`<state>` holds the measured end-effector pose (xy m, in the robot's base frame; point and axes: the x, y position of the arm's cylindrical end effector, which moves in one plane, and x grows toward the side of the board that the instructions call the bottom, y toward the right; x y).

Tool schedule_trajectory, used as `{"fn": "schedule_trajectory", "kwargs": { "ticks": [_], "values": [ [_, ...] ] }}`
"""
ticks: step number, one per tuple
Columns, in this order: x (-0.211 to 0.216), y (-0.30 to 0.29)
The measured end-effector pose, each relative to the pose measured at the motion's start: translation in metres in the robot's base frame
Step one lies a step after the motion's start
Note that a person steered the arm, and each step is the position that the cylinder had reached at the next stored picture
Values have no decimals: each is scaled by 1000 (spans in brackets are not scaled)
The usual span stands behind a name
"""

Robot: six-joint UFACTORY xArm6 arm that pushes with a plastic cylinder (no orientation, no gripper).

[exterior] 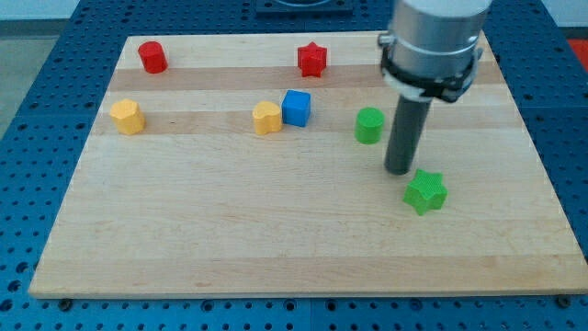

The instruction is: Slide the green circle in between the green star and blue triangle

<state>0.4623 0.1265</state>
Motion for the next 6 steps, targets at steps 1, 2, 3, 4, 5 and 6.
{"fn": "schedule_trajectory", "kwargs": {
  "ticks": [1, 2, 3, 4, 5, 6],
  "values": [
    [22, 26],
    [34, 1],
    [24, -3],
    [-8, -96],
    [-41, -96],
    [-82, -60]
  ]
}}
